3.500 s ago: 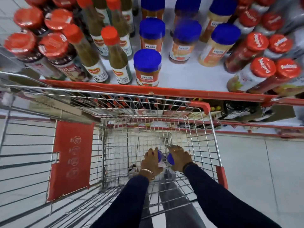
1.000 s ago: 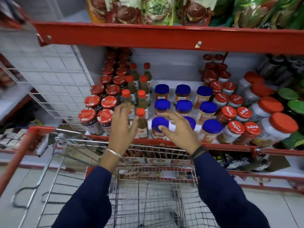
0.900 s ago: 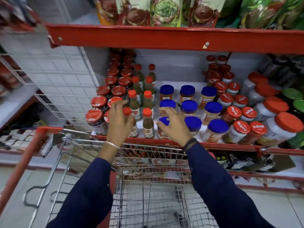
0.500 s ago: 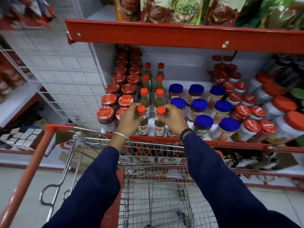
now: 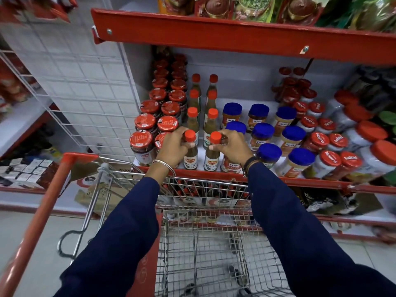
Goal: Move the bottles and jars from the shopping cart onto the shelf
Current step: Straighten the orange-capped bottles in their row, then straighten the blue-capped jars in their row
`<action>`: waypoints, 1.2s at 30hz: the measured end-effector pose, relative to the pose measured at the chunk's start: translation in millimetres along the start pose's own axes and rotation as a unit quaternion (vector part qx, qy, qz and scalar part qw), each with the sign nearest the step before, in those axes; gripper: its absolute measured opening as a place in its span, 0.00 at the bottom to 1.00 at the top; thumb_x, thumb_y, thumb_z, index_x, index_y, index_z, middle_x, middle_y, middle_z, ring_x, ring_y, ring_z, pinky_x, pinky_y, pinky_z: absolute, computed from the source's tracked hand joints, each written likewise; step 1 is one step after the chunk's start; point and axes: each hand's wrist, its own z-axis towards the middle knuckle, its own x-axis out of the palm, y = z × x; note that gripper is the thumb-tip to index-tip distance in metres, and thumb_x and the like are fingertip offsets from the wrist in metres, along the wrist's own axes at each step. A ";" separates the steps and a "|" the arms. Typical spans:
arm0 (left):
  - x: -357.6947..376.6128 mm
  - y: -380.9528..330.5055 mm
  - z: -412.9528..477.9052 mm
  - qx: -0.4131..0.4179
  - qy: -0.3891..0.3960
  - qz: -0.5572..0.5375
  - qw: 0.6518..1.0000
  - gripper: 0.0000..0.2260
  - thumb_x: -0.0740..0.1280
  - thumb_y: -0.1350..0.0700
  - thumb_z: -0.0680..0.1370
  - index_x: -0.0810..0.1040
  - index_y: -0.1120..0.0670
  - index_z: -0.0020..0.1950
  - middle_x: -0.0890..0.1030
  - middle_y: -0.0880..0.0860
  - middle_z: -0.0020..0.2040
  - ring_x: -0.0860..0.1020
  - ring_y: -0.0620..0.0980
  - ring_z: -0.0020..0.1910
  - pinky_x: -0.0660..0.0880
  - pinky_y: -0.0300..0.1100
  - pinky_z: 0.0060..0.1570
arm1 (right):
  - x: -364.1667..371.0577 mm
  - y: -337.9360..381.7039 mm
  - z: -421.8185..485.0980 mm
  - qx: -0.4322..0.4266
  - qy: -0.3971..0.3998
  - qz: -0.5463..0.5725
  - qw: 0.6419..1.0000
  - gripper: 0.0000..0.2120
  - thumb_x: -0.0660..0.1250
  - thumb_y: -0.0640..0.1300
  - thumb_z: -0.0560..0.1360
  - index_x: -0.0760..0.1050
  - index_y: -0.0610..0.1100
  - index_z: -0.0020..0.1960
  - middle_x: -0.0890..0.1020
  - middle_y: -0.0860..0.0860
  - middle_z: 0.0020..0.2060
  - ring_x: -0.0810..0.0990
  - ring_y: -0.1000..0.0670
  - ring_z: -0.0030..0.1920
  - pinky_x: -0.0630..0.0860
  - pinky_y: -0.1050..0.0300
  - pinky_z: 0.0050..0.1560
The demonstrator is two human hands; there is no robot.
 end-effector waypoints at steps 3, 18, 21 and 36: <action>-1.3 -0.3 1.9 0.003 0.011 0.014 1.000 0.14 0.71 0.64 0.71 0.75 0.60 0.56 0.82 0.59 0.52 0.77 0.51 0.49 0.69 0.38 0.48 | 0.4 -0.1 -0.4 -0.001 0.001 0.000 1.000 0.15 0.74 0.39 0.68 0.77 0.39 0.53 0.83 0.44 0.50 0.78 0.52 0.47 0.68 0.73 0.40; 29.5 -17.7 -54.4 0.065 -0.163 0.033 0.984 0.15 0.64 0.60 0.75 0.69 0.57 0.61 0.73 0.55 0.58 0.70 0.48 0.58 0.69 0.42 0.60 | -3.0 -34.2 -67.6 -0.020 -0.117 0.116 0.986 0.21 0.68 0.55 0.71 0.71 0.50 0.62 0.74 0.53 0.60 0.73 0.59 0.58 0.71 0.69 0.57; 68.5 -38.9 -81.8 0.105 -0.140 -0.019 0.984 0.13 0.61 0.57 0.78 0.69 0.56 0.61 0.73 0.52 0.61 0.69 0.44 0.62 0.65 0.36 0.65 | -3.9 -68.8 -105.8 0.025 -0.262 0.182 0.947 0.18 0.61 0.59 0.70 0.72 0.50 0.55 0.75 0.56 0.51 0.74 0.67 0.50 0.72 0.68 0.50; 199.9 -89.1 -40.2 -0.146 0.137 -0.364 0.909 0.37 0.46 0.20 0.61 0.67 0.37 0.63 0.70 0.50 0.68 0.67 0.45 0.68 0.59 0.47 0.71 | -47.7 -142.2 -84.1 0.147 -0.117 0.300 0.935 0.46 0.47 0.80 0.63 0.60 0.54 0.72 0.64 0.54 0.72 0.62 0.54 0.71 0.57 0.50 0.73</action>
